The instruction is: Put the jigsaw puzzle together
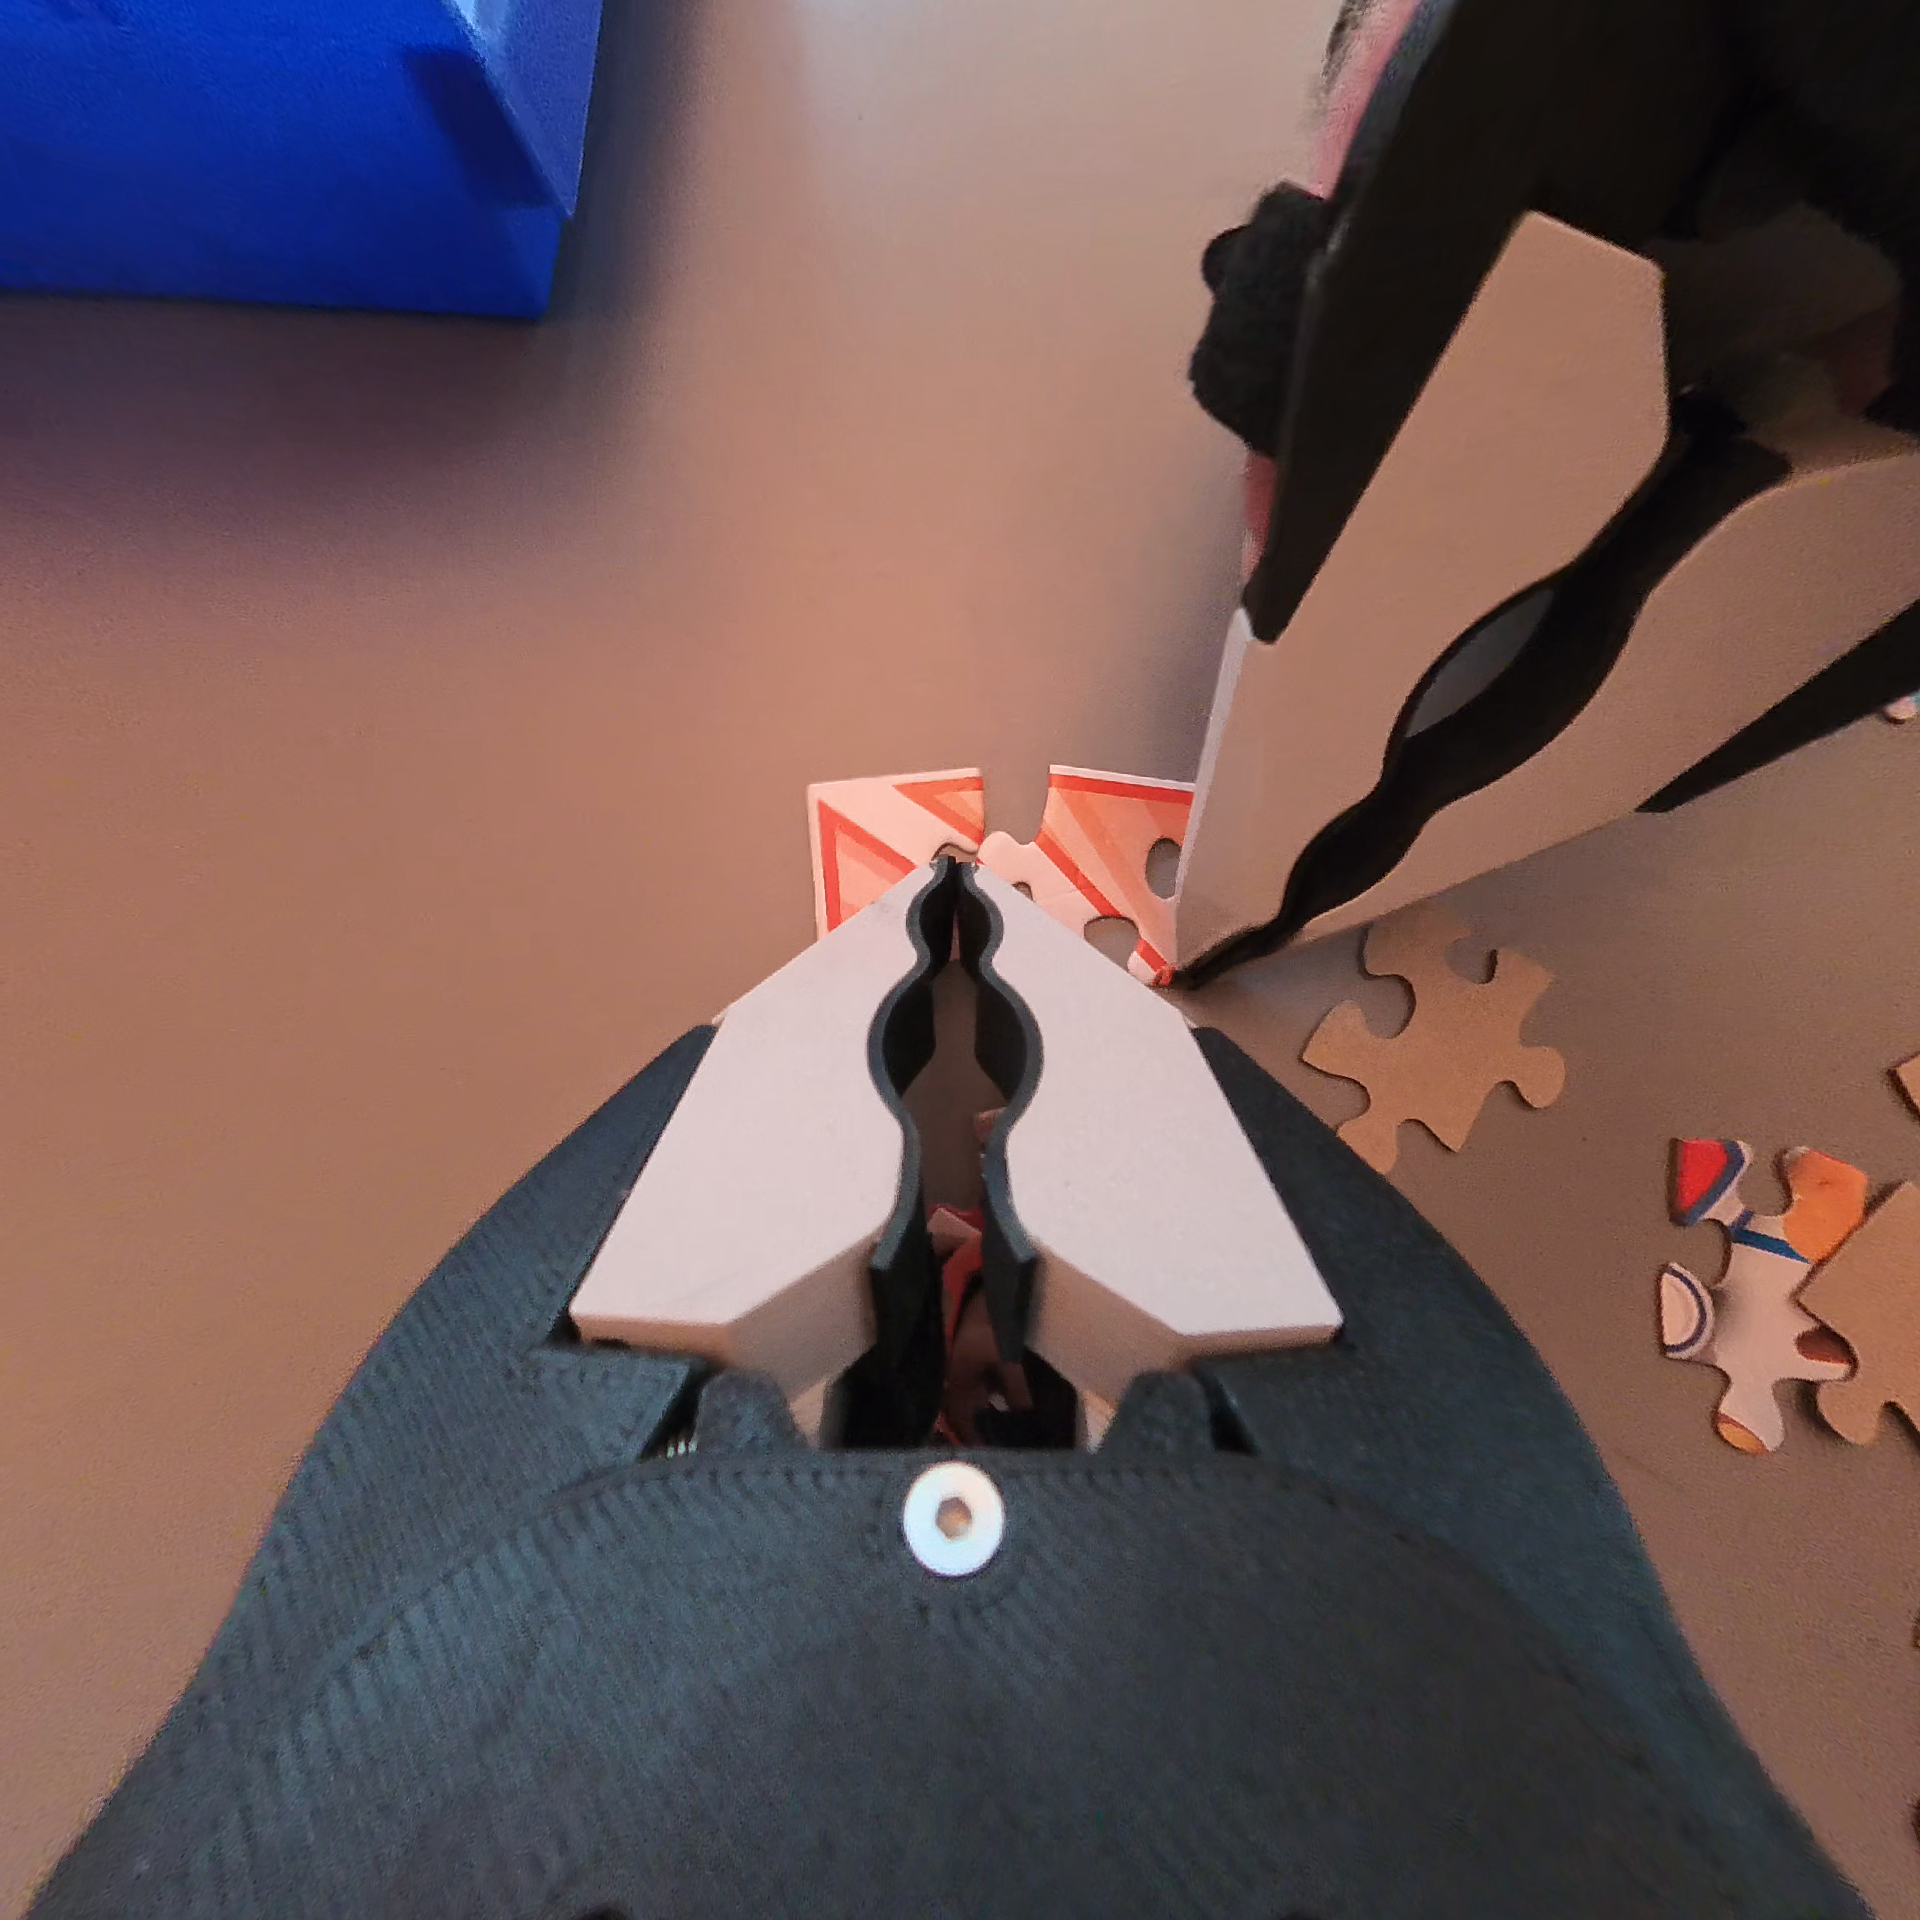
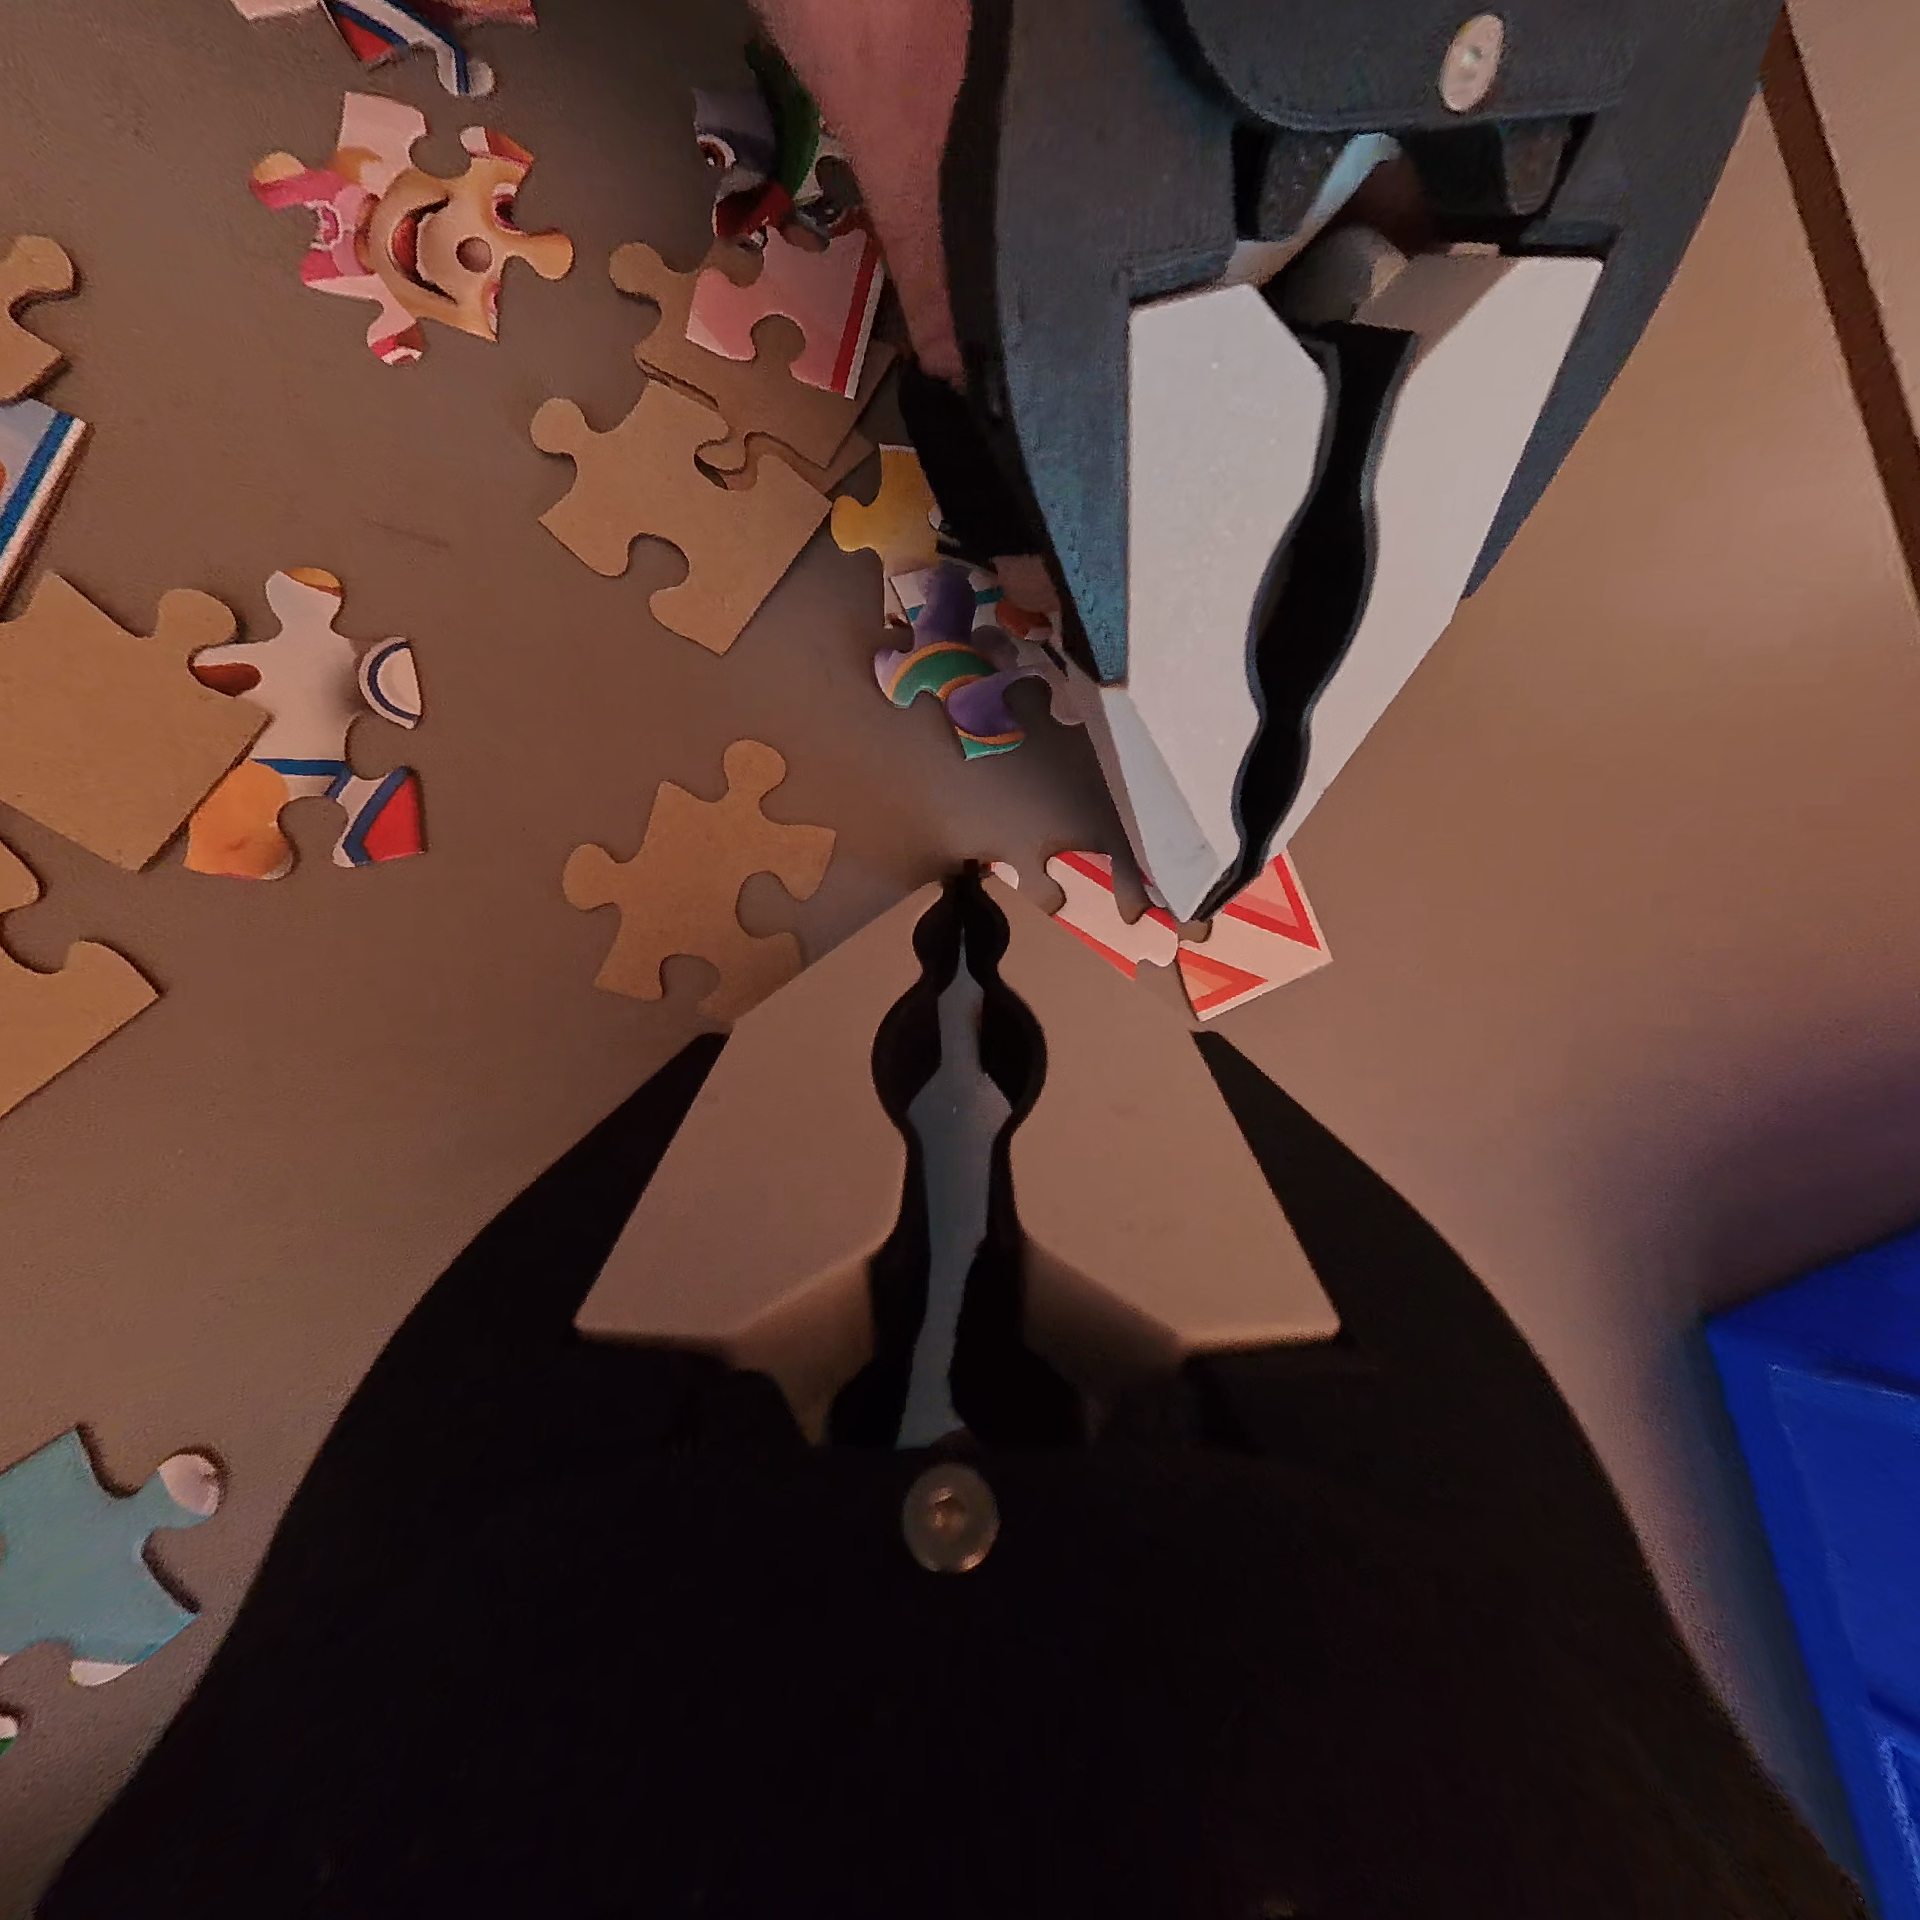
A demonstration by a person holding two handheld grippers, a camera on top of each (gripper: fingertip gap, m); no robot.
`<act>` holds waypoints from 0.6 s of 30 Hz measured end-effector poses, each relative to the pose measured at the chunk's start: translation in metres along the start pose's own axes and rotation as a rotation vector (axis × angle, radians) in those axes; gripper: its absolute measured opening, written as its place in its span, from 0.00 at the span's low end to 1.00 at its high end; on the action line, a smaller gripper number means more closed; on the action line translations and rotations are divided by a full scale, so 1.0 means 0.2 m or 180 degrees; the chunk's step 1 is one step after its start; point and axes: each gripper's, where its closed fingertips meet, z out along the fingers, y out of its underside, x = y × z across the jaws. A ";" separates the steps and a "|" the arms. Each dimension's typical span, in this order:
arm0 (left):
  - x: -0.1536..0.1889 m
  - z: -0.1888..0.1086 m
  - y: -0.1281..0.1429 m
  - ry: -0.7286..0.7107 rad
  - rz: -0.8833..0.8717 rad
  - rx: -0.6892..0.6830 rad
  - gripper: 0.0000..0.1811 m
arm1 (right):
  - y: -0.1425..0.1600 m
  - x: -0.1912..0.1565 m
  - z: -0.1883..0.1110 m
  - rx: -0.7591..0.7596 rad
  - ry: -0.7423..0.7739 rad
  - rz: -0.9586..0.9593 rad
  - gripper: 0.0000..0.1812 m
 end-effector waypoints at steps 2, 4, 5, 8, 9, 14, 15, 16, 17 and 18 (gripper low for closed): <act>0.01 0.00 0.00 0.0081 -0.0045 0.0003 0.00 | 0.00 -0.01 0.00 -0.0040 0.0092 -0.0147 0.00; 0.01 0.00 0.00 0.0113 -0.0072 0.0012 0.00 | -0.01 -0.01 0.00 -0.0079 0.0161 -0.0259 0.00; 0.02 0.00 0.00 0.0140 -0.0087 0.0008 0.00 | -0.01 -0.01 0.00 -0.0091 0.0189 -0.0306 0.00; 0.03 -0.01 0.01 0.0237 -0.0089 -0.0010 0.00 | -0.01 -0.02 0.00 -0.0094 0.0224 -0.0382 0.00; 0.04 -0.01 0.01 0.0269 -0.0063 -0.0033 0.00 | -0.01 -0.01 0.00 -0.0096 0.0229 -0.0388 0.00; -0.04 -0.07 -0.05 0.0097 -0.0153 0.0171 0.00 | -0.02 -0.03 0.01 -0.0096 0.0239 -0.0491 0.00; -0.06 -0.06 -0.02 0.0021 -0.0116 0.0062 0.00 | -0.02 -0.03 0.01 -0.0105 0.0252 -0.0517 0.00; -0.07 -0.05 0.01 -0.0031 -0.0072 -0.0090 0.00 | -0.02 -0.03 0.01 -0.0114 0.0261 -0.0534 0.00; -0.06 -0.03 0.02 -0.0044 -0.0047 -0.0127 0.00 | -0.02 -0.03 0.01 -0.0122 0.0270 -0.0551 0.00; -0.05 -0.03 0.02 0.0022 -0.0087 -0.0115 0.00 | -0.02 -0.03 0.01 -0.0131 0.0281 -0.0572 0.00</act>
